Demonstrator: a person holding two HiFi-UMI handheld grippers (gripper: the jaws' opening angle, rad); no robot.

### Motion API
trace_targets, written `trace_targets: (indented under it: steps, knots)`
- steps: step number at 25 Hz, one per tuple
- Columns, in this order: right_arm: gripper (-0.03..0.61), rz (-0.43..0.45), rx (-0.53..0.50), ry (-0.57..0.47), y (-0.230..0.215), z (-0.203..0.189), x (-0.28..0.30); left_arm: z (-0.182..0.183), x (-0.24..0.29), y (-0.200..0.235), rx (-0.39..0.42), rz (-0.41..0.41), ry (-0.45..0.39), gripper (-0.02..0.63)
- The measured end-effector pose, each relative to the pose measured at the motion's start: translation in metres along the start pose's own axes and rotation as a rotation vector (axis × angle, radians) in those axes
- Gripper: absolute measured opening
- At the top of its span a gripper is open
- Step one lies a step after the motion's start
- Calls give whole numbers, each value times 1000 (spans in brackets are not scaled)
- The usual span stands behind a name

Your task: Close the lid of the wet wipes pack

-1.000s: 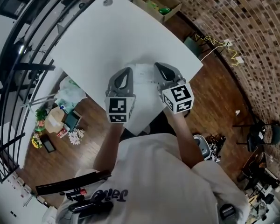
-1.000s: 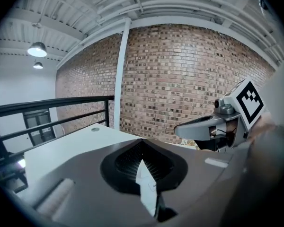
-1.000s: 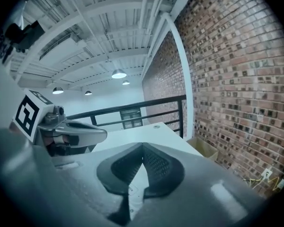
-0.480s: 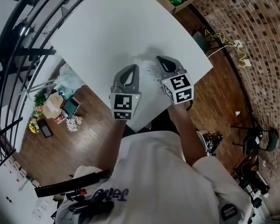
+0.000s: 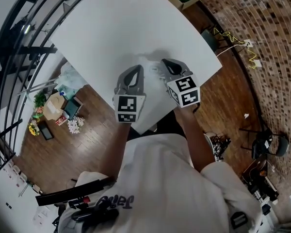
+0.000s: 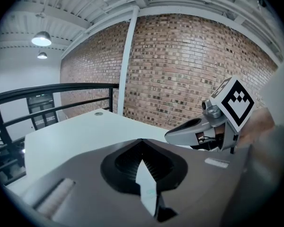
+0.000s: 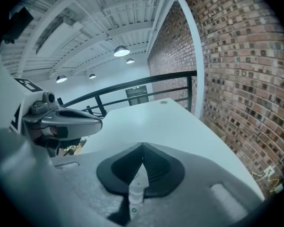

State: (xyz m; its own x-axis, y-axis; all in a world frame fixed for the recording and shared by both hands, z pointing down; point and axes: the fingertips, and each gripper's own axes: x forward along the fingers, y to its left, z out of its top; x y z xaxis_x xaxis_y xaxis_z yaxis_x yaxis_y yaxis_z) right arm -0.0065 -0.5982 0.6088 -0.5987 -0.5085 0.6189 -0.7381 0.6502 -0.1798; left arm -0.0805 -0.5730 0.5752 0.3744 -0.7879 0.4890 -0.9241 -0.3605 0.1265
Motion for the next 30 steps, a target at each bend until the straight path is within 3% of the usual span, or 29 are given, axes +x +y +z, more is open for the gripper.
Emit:
trace_targets:
  steps: [15, 30]
  knots:
    - [-11, 39, 24, 73, 31, -43, -4, -10, 0, -13, -5, -50, 20, 17]
    - [-12, 35, 49, 109, 34, -78, 13, -40, 12, -15, -16, -67, 82, 17]
